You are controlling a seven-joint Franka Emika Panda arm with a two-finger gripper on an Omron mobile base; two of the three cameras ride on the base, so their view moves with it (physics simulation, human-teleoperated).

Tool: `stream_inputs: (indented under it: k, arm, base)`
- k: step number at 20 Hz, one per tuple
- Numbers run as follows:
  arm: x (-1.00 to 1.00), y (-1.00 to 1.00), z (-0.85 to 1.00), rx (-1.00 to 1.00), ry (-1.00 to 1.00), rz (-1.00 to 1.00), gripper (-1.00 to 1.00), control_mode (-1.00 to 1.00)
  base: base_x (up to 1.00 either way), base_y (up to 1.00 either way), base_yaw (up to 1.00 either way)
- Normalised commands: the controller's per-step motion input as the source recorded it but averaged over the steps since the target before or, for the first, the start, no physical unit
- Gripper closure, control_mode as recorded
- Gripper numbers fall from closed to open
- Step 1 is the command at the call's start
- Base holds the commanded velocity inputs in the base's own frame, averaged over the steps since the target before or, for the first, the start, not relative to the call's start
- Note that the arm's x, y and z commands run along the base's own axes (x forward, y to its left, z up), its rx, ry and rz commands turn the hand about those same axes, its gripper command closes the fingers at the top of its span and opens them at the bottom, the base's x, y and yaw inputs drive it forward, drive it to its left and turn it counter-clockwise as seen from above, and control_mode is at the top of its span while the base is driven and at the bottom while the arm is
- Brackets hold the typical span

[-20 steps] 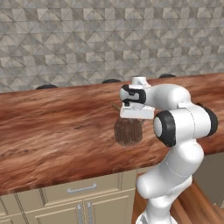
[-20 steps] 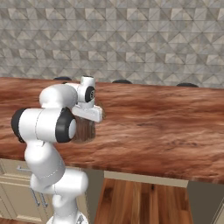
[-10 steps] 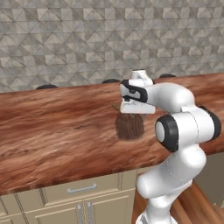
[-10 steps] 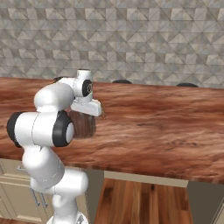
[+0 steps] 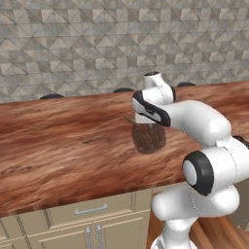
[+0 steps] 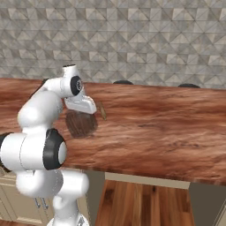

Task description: Pick the jar and jar from the dining table and place them in the open cabinet. Close the cabinet after placing the objects.

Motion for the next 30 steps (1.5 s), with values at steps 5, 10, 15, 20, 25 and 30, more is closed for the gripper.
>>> stream_inputs:
  k: [5, 10, 15, 20, 25, 30]
  arm:
    - [-0.55, 0.0, 0.23, -0.09, -0.32, -0.03, 1.0, -1.0]
    - [-0.56, 0.0, 0.44, -0.04, -0.29, -0.03, 1.0, -1.0]
    - [-0.41, -0.01, 0.55, 0.0, -0.19, -0.05, 1.0, -1.0]
    - [-0.45, -0.01, 0.54, 0.0, -0.15, -0.07, 1.0, -1.0]
    - [-0.31, -0.11, 0.47, 0.06, -0.07, -0.06, 1.0, -1.0]
    - [-0.22, -0.21, 0.49, 0.08, -0.03, -0.05, 1.0, -1.0]
  base:
    - [0.0, 0.0, 0.0]
    - [0.0, 0.0, 0.0]
    - [0.0, 0.0, 0.0]
    - [0.0, 0.0, 0.0]
    - [0.0, 0.0, 0.0]
    - [0.0, 0.0, 0.0]
